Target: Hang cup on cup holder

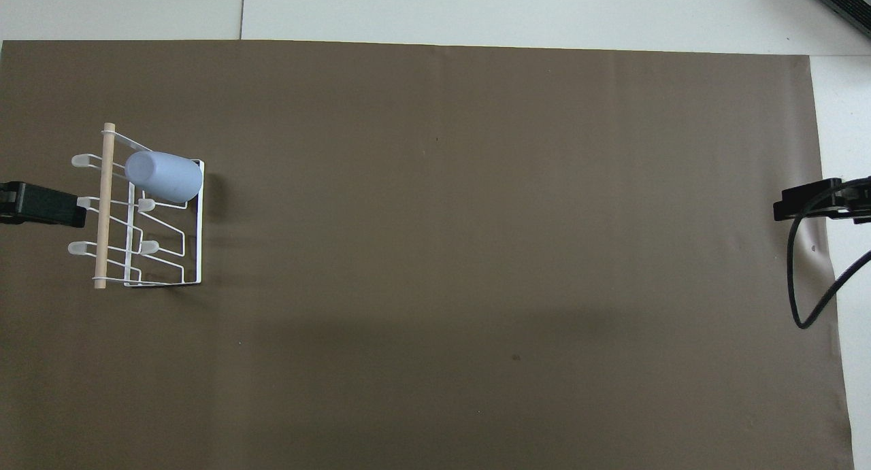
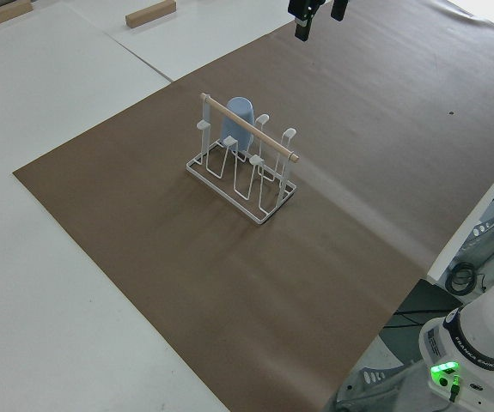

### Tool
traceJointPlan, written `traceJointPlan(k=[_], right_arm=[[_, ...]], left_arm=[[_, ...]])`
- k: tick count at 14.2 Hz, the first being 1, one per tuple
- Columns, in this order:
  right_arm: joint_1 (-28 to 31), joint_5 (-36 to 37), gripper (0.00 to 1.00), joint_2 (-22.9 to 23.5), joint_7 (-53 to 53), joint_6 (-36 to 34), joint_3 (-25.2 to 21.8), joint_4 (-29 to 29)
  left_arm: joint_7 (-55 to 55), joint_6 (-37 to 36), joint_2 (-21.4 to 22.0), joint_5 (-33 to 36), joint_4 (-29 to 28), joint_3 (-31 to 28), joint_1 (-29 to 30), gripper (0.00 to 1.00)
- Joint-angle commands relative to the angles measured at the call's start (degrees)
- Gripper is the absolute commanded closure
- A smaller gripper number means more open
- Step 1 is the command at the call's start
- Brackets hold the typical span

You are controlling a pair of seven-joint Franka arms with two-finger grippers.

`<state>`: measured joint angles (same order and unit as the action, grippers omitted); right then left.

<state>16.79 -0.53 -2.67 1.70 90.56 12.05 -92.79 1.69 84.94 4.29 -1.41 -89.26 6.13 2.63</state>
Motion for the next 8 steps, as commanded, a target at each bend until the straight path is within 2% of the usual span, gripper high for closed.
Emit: traceJointPlan(k=[1, 8], right_arm=[[0.43, -1.05, 0.0, -1.38, -0.73, 0.76, 0.17, -1.52], [0.35, -1.14, 0.0, -1.38, -0.73, 0.76, 0.17, -1.43]], left_arm=[[1.13, -0.83, 0.28, -0.53, -0.39, 0.2, 0.71, 0.0], [1.13, -0.82, 1.16, -0.53, -1.71, 0.29, 0.63, 0.0]])
